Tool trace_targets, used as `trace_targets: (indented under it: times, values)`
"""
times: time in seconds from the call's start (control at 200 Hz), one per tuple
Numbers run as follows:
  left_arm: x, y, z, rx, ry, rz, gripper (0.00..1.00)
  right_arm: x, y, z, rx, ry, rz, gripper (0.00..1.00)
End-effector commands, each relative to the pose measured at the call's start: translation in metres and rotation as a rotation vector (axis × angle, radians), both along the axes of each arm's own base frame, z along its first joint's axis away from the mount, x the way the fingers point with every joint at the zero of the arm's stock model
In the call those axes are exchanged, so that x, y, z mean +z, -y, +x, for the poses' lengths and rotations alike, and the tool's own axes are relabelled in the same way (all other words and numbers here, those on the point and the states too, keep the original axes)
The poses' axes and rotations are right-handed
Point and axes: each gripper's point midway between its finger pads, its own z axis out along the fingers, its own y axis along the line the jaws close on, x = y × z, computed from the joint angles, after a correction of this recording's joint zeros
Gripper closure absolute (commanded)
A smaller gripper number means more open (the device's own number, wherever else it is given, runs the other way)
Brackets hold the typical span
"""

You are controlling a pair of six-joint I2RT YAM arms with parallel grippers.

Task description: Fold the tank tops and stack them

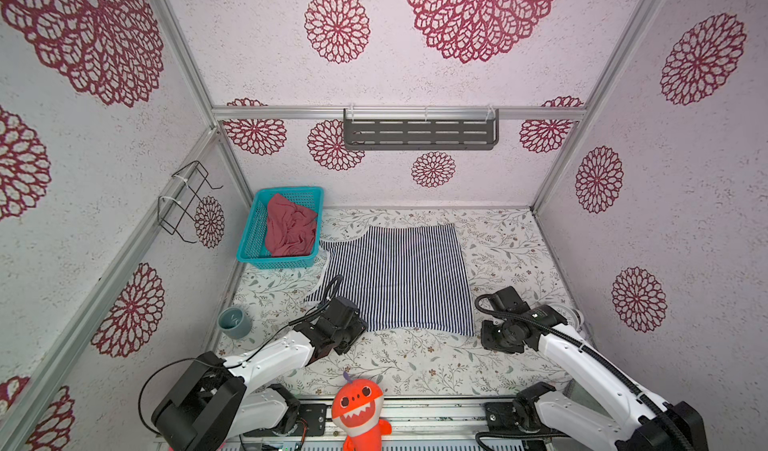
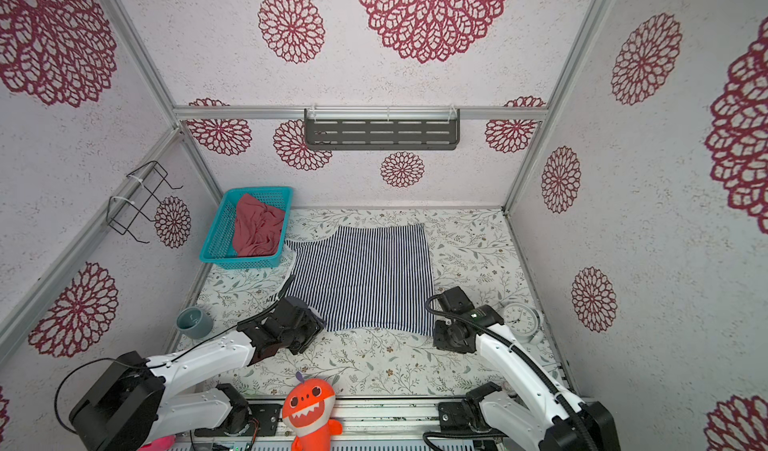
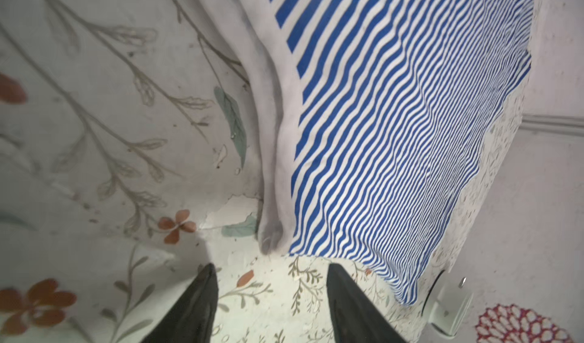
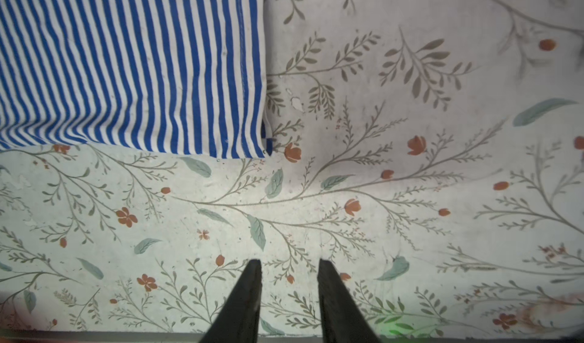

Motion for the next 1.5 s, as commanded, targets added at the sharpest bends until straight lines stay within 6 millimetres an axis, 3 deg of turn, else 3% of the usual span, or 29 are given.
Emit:
trace_targets:
  times: [0.0, 0.49, 1.076, 1.221, 1.336, 1.421, 1.496]
  values:
    - [0.000, 0.009, 0.005, 0.067, 0.011, -0.042, 0.49, 0.007, -0.015, 0.024, -0.038, 0.081, 0.066, 0.72]
    - [-0.022, 0.007, -0.010, 0.081, -0.061, 0.030, 0.51, -0.016, -0.027, 0.045, -0.033, 0.080, 0.077, 0.72]
    - [-0.029, -0.005, -0.004, 0.133, -0.046, 0.071, 0.85, -0.052, -0.019, 0.042, -0.073, 0.038, 0.044, 0.74]
    - [-0.028, -0.004, -0.004, 0.124, -0.049, 0.079, 0.93, -0.050, -0.018, 0.051, -0.067, 0.075, 0.034, 0.78]
    - [-0.027, -0.005, -0.003, 0.123, -0.042, 0.084, 1.00, -0.052, -0.016, 0.052, -0.059, 0.070, 0.023, 0.89]
    - [-0.025, -0.006, -0.004, 0.118, -0.045, 0.095, 1.00, -0.051, -0.016, 0.050, -0.055, 0.068, 0.022, 1.00]
    - [-0.023, -0.009, -0.006, 0.123, -0.043, 0.102, 1.00, -0.048, -0.013, 0.046, -0.057, 0.067, 0.017, 1.00]
